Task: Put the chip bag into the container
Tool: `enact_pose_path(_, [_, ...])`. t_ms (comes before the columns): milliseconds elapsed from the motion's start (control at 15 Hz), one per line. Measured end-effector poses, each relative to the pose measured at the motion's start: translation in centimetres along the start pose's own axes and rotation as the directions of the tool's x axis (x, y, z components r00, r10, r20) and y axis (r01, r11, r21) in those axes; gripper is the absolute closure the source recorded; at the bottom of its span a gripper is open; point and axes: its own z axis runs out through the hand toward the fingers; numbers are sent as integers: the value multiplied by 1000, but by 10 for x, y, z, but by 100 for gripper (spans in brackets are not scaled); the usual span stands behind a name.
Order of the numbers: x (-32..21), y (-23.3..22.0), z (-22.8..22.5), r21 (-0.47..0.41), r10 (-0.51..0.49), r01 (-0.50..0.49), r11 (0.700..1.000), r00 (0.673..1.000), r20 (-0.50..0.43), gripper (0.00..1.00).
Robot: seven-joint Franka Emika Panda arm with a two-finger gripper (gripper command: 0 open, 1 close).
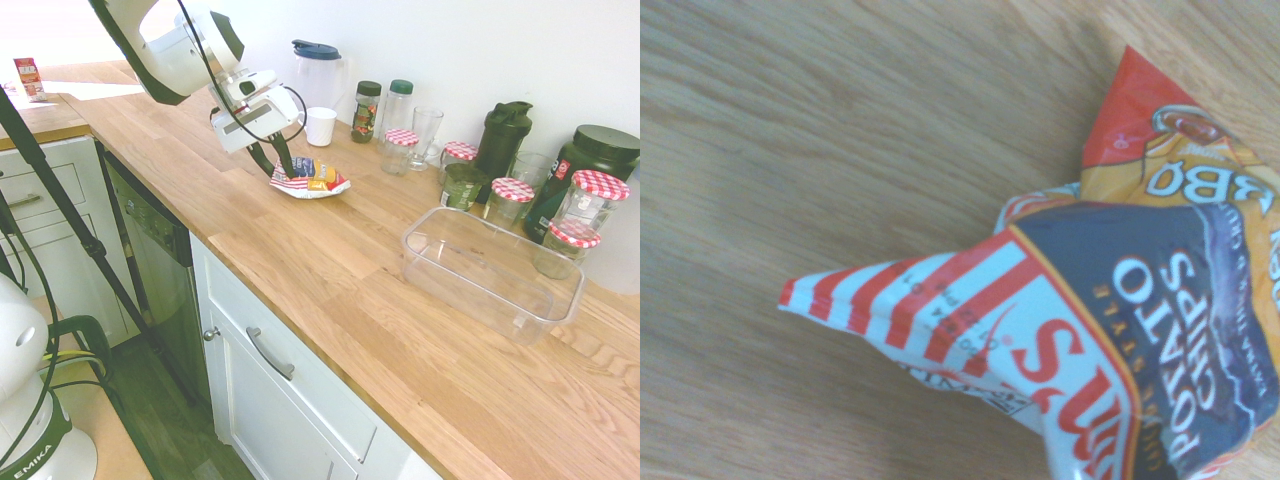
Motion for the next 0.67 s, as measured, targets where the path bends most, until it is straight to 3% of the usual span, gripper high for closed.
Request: enact_pose_path(667, [-6,1,13,-9,16,-16,1000,1000,-8,100])
